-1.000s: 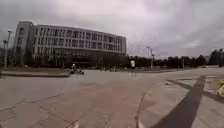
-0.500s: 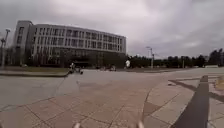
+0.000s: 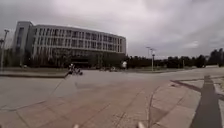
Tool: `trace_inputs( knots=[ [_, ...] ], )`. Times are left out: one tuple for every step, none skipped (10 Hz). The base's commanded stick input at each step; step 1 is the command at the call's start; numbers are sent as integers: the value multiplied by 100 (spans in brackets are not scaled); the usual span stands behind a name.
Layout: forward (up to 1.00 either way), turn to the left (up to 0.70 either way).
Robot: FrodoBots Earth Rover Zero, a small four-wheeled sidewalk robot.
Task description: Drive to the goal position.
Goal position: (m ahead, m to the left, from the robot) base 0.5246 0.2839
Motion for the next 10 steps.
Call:
trace_inputs(
  knots=[
    [45, 0],
    [45, 0],
    [45, 0],
    [45, 0],
    [45, 0],
    [45, 0],
    [45, 0],
    [45, 0],
    [45, 0],
    [45, 0]
  ],
)
